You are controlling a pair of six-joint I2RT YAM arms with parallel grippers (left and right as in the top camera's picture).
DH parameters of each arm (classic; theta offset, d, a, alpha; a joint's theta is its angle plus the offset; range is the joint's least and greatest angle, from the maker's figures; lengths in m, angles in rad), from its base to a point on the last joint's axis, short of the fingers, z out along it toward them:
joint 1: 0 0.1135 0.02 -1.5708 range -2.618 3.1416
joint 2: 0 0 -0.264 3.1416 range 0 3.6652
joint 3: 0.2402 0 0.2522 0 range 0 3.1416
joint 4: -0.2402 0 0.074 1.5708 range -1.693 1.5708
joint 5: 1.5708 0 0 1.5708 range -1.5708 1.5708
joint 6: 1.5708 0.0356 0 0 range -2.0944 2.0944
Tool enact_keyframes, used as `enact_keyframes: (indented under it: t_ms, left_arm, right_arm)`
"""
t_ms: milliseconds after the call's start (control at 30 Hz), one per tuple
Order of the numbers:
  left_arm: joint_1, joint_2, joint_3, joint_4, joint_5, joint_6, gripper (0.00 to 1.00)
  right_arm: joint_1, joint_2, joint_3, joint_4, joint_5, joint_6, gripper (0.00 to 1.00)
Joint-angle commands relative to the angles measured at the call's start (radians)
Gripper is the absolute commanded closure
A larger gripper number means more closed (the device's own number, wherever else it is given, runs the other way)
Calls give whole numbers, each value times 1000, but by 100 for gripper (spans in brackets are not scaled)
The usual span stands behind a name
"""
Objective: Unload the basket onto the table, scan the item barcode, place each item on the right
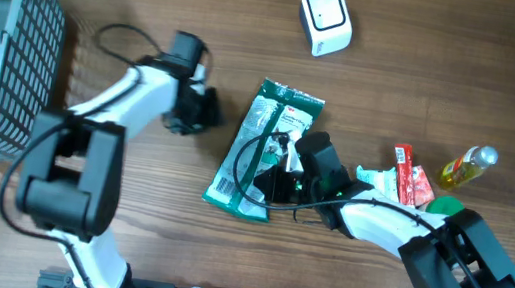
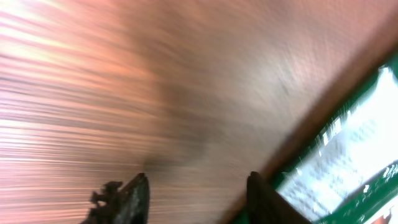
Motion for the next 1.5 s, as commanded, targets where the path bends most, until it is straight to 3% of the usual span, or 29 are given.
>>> enact_keyframes:
  t_ms: [0,200,300,333,633,733,867,967,1067,1200,1300,1400,1467]
  left_arm:
    - [192,-101,-2,-10,-41,-8,43]
    - [356,-101,-2,-47,-47,-4,30]
    - [396,-101,-2,-55,-61,-4,15]
    - [405,-101,-2,-54,-61,-4,1]
    - [413,-101,-2,-53,-63,-5,0]
    - [413,-101,-2,-53,-63,-5,0]
    - [413,-101,-2,-53,-63,-5,0]
    - [413,-101,-2,-53,-63,-5,0]
    - [413,-101,-2,-53,-63,-5,0]
    - [413,-101,-2,-53,-63,-5,0]
    - [413,-101,-2,-53,-63,-5,0]
    - [413,-101,-2,-53,-63,-5,0]
    - [413,-101,-2,-53,-63,-5,0]
  right_arm:
    - [5,13,-3,-2,25,-21,96]
    - [5,13,-3,-8,25,-21,96]
    - [5,13,-3,-8,25,-21,96]
    - [5,13,-3,-8,25,-21,96]
    - [5,13,-3,-11,25,-21,92]
    - [5,13,-3,-4,25,-25,96]
    - [-5,-21,45,-22,14,-198,96]
    - [-14,-90,179,-241,55,-384,96]
    - [-14,-132,454,-626,189,-667,96]
    - [-11,-132,751,-896,344,-957,96]
    - [-11,-132,912,-939,494,-1194,96]
    - [-11,-128,932,-868,611,-1460,96]
    - [-15,-105,929,-819,673,-1562,96]
